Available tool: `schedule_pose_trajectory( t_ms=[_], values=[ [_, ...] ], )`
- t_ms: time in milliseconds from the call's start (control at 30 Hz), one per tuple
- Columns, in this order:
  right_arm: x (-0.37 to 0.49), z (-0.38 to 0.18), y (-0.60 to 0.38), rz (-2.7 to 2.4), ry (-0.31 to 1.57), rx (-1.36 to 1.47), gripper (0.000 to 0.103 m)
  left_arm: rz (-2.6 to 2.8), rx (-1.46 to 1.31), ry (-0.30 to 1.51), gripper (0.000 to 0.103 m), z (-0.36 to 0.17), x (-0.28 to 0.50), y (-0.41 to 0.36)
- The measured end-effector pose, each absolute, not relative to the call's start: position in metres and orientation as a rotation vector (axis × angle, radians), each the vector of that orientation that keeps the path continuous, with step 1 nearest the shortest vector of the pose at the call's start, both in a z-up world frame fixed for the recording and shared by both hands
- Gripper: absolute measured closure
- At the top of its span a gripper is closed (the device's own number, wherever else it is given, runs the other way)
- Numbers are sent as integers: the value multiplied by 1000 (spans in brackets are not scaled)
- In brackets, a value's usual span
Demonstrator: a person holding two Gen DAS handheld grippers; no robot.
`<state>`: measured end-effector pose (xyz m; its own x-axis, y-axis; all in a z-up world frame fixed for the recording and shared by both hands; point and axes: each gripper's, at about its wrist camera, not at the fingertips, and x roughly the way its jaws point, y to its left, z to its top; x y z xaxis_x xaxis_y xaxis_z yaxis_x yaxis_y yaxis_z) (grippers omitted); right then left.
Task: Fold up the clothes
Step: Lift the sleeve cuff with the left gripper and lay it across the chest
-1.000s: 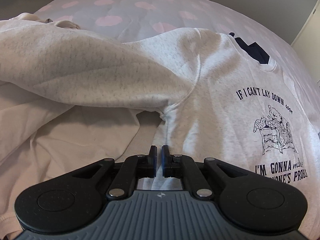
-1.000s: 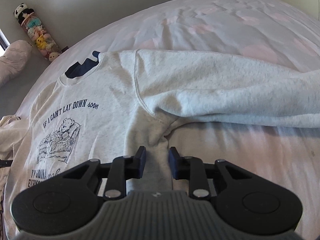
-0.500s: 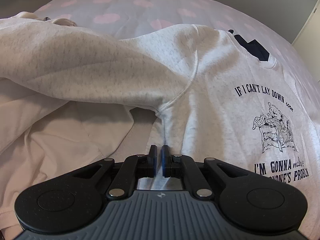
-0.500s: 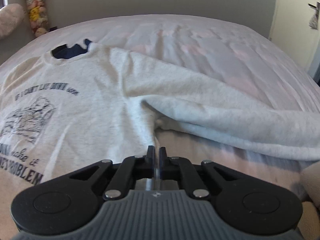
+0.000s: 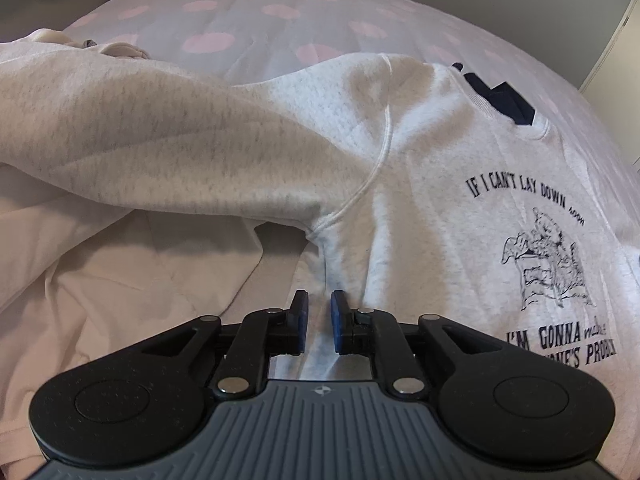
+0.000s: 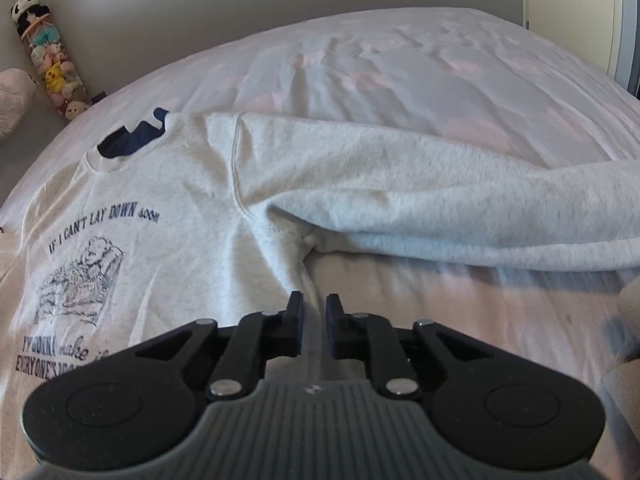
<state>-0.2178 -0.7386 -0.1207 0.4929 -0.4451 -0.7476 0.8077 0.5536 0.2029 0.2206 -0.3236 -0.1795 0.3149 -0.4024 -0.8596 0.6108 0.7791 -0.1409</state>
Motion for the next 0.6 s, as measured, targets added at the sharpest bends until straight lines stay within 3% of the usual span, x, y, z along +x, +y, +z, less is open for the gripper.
schedule_pose_trajectory(
  t_ms=[200,300,467,600],
  values=[
    [-229,-111,-716,-863,626,595,84,-657,254,1037,90,-163,215,-322],
    [-233,-96,-692,-887,564,568,65,-657,249,983,84,-137,212,-301],
    [-223,-90,-658,-889,512,559,64,-560,186,911,83,-88,228,-247],
    [-205,-98,-641,-864,529,530,64,-420,88,857,74,-48,261,-190]
  ],
)
